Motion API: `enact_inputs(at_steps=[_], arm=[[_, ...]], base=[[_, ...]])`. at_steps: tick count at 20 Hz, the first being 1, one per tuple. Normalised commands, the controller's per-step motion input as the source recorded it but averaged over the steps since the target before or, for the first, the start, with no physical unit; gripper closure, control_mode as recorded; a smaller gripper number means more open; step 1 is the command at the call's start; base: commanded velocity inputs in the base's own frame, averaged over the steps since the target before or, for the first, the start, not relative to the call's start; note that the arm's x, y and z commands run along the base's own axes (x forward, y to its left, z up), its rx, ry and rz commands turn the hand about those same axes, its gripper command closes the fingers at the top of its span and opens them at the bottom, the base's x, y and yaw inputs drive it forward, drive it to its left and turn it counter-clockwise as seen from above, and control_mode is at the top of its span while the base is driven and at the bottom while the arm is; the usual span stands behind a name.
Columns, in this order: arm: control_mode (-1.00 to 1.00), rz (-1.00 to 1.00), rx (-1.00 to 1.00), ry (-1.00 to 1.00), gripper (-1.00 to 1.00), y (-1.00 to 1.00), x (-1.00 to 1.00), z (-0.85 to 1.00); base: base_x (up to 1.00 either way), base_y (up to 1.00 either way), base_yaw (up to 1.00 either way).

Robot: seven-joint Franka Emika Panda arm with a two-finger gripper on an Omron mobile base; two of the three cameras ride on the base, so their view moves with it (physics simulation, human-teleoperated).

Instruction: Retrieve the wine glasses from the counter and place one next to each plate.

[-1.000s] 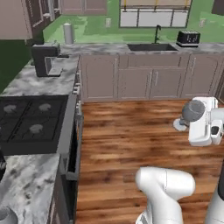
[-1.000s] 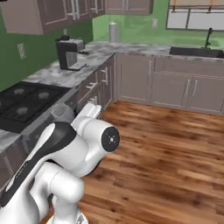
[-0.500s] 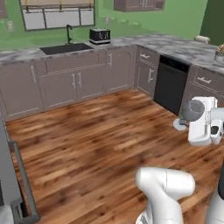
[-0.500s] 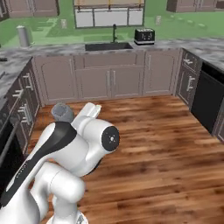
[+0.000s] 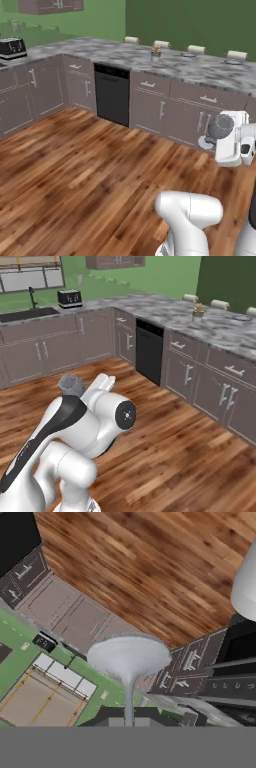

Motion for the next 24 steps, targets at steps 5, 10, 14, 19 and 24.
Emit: enact_inputs(at_steps=[5, 10, 14, 19, 24], arm=[[1.0, 0.0, 0.0, 0.0, 1.0, 0.0, 0.0, 0.0], [1.0, 0.0, 0.0, 0.0, 1.0, 0.0, 0.0, 0.0], [1.0, 0.0, 0.0, 0.0, 1.0, 0.0, 0.0, 0.0], [1.0, 0.0, 0.0, 0.0, 1.0, 0.0, 0.0, 0.0], [1.0, 0.0, 0.0, 0.0, 1.0, 0.0, 0.0, 0.0]], base=[[0.0, -0.63, -0.6], [0.48, -0.97, -0.27], [0.99, -1.0, -0.02], [1.0, -1.0, -0.01], [0.78, -1.0, -0.03]])
